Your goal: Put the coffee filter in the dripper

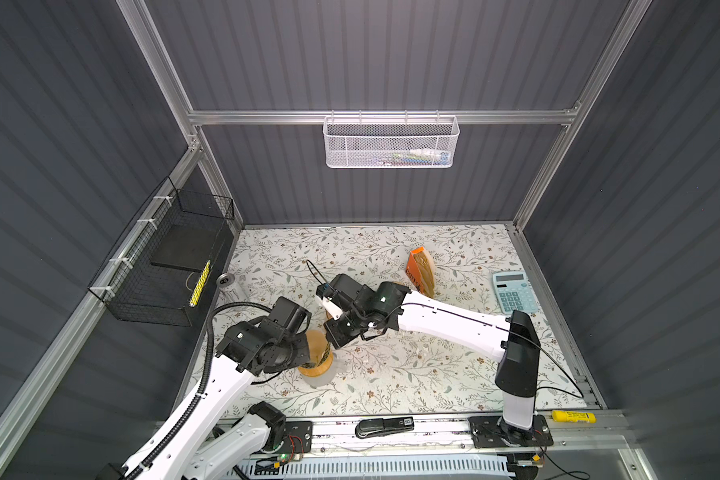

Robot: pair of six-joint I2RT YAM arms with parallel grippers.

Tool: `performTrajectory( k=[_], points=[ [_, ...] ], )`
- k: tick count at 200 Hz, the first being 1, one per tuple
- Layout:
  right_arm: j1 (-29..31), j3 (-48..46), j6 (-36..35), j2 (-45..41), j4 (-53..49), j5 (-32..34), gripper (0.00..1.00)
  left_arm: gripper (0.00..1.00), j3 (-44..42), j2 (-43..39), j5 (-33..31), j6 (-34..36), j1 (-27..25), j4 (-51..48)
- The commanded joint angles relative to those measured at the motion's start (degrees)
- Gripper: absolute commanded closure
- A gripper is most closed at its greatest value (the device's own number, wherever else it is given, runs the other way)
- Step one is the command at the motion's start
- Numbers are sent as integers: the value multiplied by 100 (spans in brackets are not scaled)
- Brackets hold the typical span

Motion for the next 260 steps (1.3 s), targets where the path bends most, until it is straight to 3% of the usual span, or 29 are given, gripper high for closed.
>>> performTrajectory(
  k=[1,260],
  points=[
    [22,139,-6,53,53,-67,89,90,105,-39,4,-73,-36,-54],
    [35,16,-45,270,92,-12,90,91,-212,-162,74,-168,-35,137]
  ],
)
